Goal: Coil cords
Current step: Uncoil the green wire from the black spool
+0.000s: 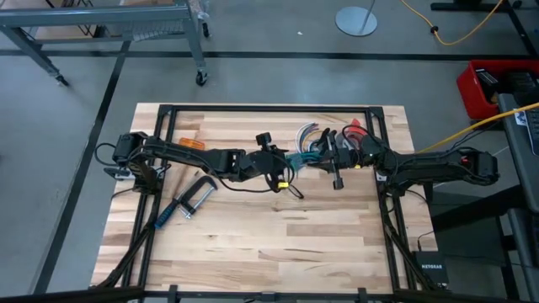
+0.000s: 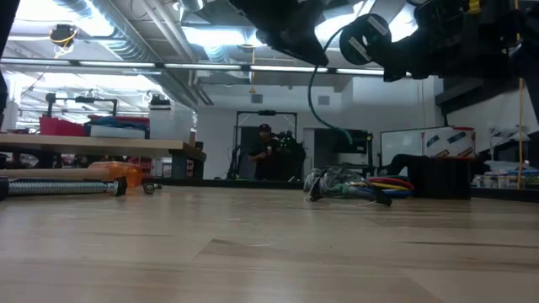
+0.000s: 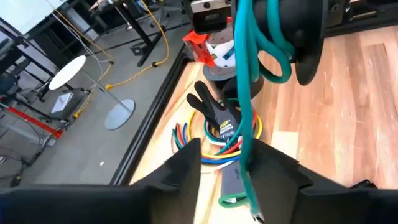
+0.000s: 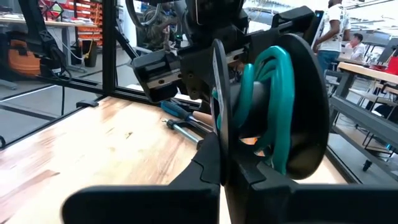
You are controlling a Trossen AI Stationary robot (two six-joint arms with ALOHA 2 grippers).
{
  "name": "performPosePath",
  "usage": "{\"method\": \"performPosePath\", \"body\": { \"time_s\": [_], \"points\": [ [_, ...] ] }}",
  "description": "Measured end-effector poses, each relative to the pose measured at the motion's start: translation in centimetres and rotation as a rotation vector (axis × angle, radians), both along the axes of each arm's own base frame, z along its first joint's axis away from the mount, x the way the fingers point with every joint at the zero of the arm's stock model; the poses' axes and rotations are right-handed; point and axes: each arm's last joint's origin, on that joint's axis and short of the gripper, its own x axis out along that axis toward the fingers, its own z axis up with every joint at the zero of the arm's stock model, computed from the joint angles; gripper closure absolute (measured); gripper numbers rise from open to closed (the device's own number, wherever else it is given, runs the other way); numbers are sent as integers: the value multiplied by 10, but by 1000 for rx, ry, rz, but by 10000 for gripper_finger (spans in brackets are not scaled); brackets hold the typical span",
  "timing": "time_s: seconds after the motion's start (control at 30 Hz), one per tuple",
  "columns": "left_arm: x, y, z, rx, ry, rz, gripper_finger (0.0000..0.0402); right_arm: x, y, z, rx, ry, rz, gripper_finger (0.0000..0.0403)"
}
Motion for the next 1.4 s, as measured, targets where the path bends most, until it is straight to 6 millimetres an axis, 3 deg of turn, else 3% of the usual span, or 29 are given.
{"method": "performPosePath", "body": {
  "time_s": [0.2,0.7,1.0,1.23,1.4],
  "points": [
    [0,0,0,34,23,-20,391,0,0,-4,12,41,6,400],
    [9,5,16,81,-119,-156,397,-1,5,-5,72,62,194,400],
    [10,25,15,-37,-159,-169,399,4,7,18,34,-13,326,400],
    [5,24,3,-100,-43,-141,400,8,6,33,0,-59,330,400],
    [-4,16,-13,-187,99,-89,400,8,1,36,-39,-67,218,400]
  ]
}}
